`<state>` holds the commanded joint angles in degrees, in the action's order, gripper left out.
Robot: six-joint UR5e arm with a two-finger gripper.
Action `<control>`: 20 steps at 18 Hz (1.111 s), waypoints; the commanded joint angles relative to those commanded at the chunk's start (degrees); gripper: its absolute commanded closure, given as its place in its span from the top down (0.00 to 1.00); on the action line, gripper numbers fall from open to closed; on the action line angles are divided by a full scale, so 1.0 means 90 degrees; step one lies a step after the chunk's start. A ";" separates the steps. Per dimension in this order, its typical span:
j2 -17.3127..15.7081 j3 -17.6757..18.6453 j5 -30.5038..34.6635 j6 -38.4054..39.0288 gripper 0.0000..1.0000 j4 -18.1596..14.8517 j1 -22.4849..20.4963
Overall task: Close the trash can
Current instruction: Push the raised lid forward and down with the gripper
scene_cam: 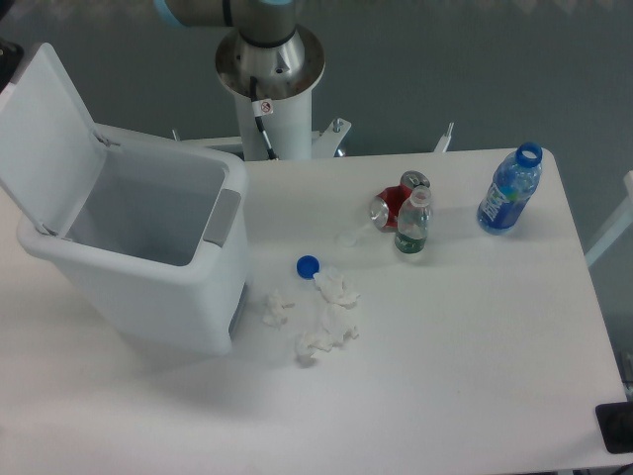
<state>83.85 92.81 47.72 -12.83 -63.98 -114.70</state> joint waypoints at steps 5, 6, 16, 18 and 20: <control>0.0000 0.0068 0.0020 0.0000 1.00 0.0000 -0.0127; -0.0009 0.0078 0.0020 0.0000 1.00 0.0000 -0.0175; -0.0107 0.0224 0.0030 -0.0272 1.00 -0.0010 -0.0869; -0.0146 0.0302 0.0049 -0.0381 1.00 -0.0010 -0.0947; -0.0146 0.0322 0.0205 -0.0391 1.00 -0.0010 -0.0967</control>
<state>82.53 95.71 49.56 -16.35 -64.07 -123.40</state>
